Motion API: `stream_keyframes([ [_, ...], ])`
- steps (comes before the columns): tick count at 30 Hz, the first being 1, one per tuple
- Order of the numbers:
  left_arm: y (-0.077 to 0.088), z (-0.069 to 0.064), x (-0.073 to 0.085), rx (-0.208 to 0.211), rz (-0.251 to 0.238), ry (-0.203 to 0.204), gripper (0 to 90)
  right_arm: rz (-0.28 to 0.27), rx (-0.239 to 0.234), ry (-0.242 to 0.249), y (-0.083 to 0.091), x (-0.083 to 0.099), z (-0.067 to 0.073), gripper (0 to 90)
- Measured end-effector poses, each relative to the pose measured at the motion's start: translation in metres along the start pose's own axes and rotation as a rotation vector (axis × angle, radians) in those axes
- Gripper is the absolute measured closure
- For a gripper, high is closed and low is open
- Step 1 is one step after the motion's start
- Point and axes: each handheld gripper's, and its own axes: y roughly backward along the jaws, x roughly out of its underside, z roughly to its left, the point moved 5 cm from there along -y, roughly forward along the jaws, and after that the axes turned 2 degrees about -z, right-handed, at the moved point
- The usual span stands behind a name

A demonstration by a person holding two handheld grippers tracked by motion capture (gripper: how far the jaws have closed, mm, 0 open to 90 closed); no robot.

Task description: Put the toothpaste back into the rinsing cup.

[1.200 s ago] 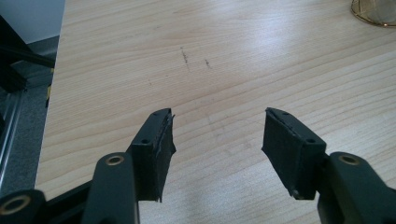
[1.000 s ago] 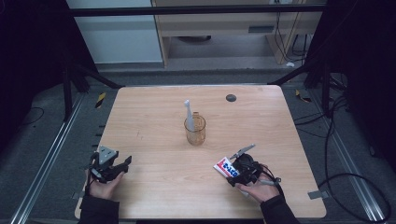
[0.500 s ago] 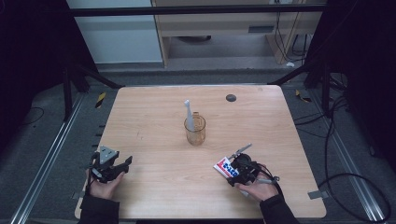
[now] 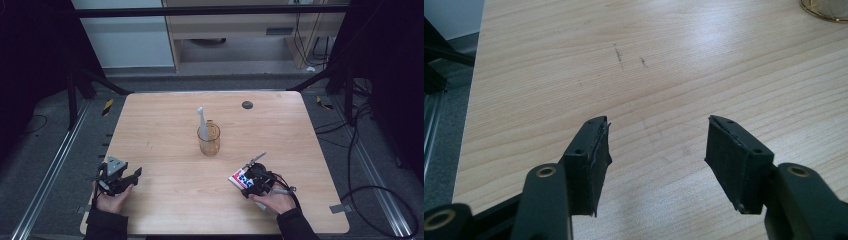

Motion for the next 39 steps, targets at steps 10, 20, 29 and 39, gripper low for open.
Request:
stream_keyframes([
  [10,0.0,0.0,0.0,0.003,0.003,-0.002,42.2,0.007,-0.003,-0.013,-0.002,-0.003,0.001,42.8],
  [20,0.0,0.0,0.0,0.004,0.006,0.001,42.4,0.013,-0.004,0.001,0.003,-0.004,-0.001,57.2],
  [29,-0.001,0.0,0.0,0.005,0.008,0.001,42.6,0.003,-0.016,-0.007,0.009,-0.003,0.0,67.8],
  [39,-0.001,0.0,0.0,0.005,0.008,0.006,42.7,-0.1,-0.038,-0.019,0.031,-0.009,-0.003,69.7],
])
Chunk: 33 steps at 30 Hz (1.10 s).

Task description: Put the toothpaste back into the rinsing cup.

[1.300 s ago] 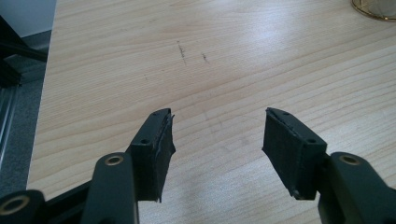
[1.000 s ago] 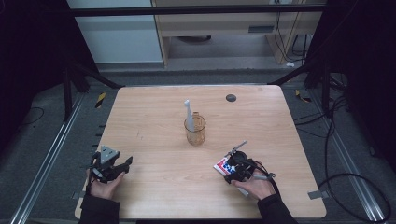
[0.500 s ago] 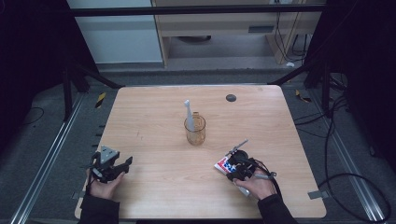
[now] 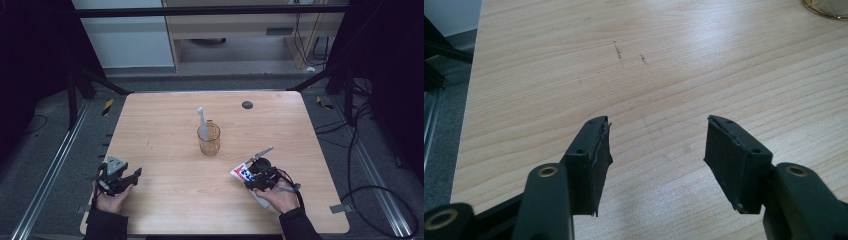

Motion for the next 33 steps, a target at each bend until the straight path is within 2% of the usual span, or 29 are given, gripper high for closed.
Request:
stream_keyframes([
  [10,0.0,-0.001,0.0,-0.001,0.0,-0.001,42.6,-0.228,-0.014,-0.02,0.025,-0.017,-0.001,69.8],
  [22,0.001,0.0,-0.001,-0.005,-0.01,0.003,42.6,-0.51,0.022,-0.103,0.05,-0.057,-0.013,69.7],
  [33,0.001,0.0,0.0,-0.007,-0.008,0.004,42.6,-0.681,0.06,-0.131,0.064,-0.086,-0.016,69.7],
])
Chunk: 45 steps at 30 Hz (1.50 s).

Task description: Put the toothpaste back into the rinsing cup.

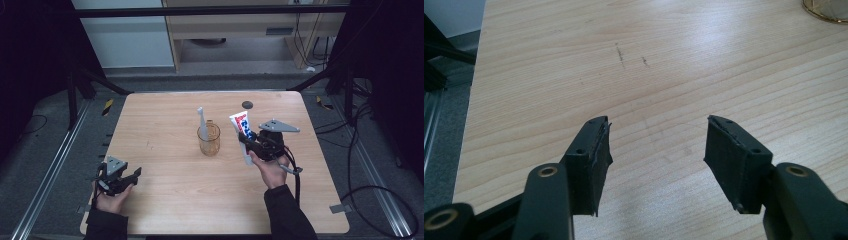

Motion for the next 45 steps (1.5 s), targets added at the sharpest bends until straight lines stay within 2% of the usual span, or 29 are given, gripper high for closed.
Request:
stream_keyframes([
  [7,0.0,0.001,0.0,-0.004,-0.001,0.004,42.6,-0.112,0.015,-0.012,-0.011,-0.014,0.004,69.7],
  [12,0.0,0.002,0.0,-0.004,-0.003,0.006,42.6,-0.156,0.017,-0.017,-0.021,-0.027,0.008,69.6],
  [17,0.0,0.002,0.0,-0.004,-0.005,0.007,42.5,-0.226,0.027,-0.03,-0.029,-0.039,0.011,69.6],
  [25,0.001,0.003,0.0,-0.006,-0.008,0.01,42.4,-0.309,0.039,-0.051,-0.045,-0.052,0.013,69.6],
  [37,0.001,0.003,0.0,-0.007,-0.011,0.011,42.4,-0.352,0.038,-0.069,-0.076,-0.053,0.017,69.6],
  [45,0.001,0.003,0.0,-0.009,-0.013,0.011,42.4,-0.355,0.038,-0.071,-0.097,-0.049,0.02,69.6],
])
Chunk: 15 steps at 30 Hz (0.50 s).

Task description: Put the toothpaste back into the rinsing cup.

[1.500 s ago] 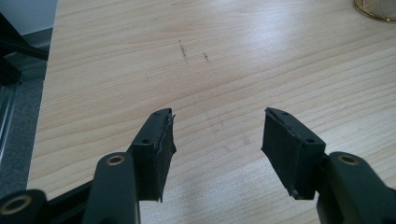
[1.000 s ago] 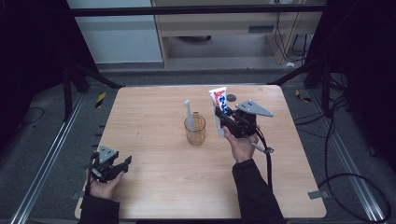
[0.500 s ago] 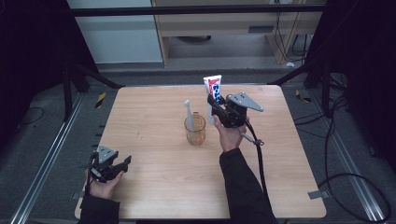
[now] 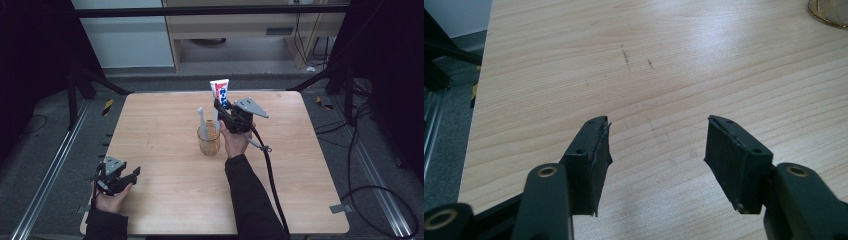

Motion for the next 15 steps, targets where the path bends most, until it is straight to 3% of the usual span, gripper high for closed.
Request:
stream_keyframes([
  [15,0.0,0.0,0.0,0.001,0.001,0.001,42.4,0.02,0.011,-0.001,-0.02,0.02,-0.001,69.5],
])
